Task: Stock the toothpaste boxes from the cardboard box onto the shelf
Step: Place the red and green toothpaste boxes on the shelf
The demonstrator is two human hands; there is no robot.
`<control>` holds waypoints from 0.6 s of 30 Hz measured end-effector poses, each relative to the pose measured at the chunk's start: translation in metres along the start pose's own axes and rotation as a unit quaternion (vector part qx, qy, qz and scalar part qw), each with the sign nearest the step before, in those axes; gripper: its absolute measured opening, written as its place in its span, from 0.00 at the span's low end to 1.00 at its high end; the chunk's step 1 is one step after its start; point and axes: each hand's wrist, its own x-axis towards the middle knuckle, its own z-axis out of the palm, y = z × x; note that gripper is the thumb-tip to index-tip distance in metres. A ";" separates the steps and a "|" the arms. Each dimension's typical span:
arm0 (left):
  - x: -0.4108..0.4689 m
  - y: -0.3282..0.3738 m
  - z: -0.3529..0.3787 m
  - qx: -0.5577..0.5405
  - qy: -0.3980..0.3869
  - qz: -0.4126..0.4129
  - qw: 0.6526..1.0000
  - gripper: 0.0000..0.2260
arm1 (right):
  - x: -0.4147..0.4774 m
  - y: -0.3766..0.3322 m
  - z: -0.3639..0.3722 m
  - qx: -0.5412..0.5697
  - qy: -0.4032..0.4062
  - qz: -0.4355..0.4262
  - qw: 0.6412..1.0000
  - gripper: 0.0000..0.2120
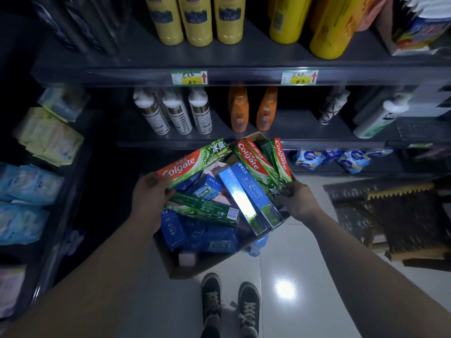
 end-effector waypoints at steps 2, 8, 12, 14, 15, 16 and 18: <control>-0.007 0.005 -0.001 -0.008 0.002 0.011 1.000 0.15 | -0.010 -0.007 -0.006 0.028 0.009 -0.007 1.000 0.23; -0.035 0.036 -0.014 -0.048 0.035 0.042 0.997 0.12 | -0.045 -0.040 -0.030 0.077 0.018 -0.077 0.994 0.11; -0.057 0.066 -0.036 -0.047 0.049 0.069 0.995 0.16 | -0.069 -0.081 -0.048 0.116 0.007 -0.123 0.986 0.17; -0.069 0.084 -0.049 -0.047 0.057 0.090 0.993 0.16 | -0.081 -0.105 -0.056 0.124 -0.016 -0.160 0.979 0.15; -0.076 0.094 -0.056 -0.054 0.059 0.099 0.992 0.16 | -0.087 -0.118 -0.059 0.129 -0.028 -0.177 0.975 0.13; -0.084 0.104 -0.064 -0.064 0.063 0.109 0.990 0.15 | -0.094 -0.131 -0.063 0.136 -0.041 -0.195 0.970 0.10; -0.097 0.122 -0.082 -0.088 0.076 0.125 0.985 0.14 | -0.109 -0.158 -0.066 0.157 -0.065 -0.217 0.961 0.08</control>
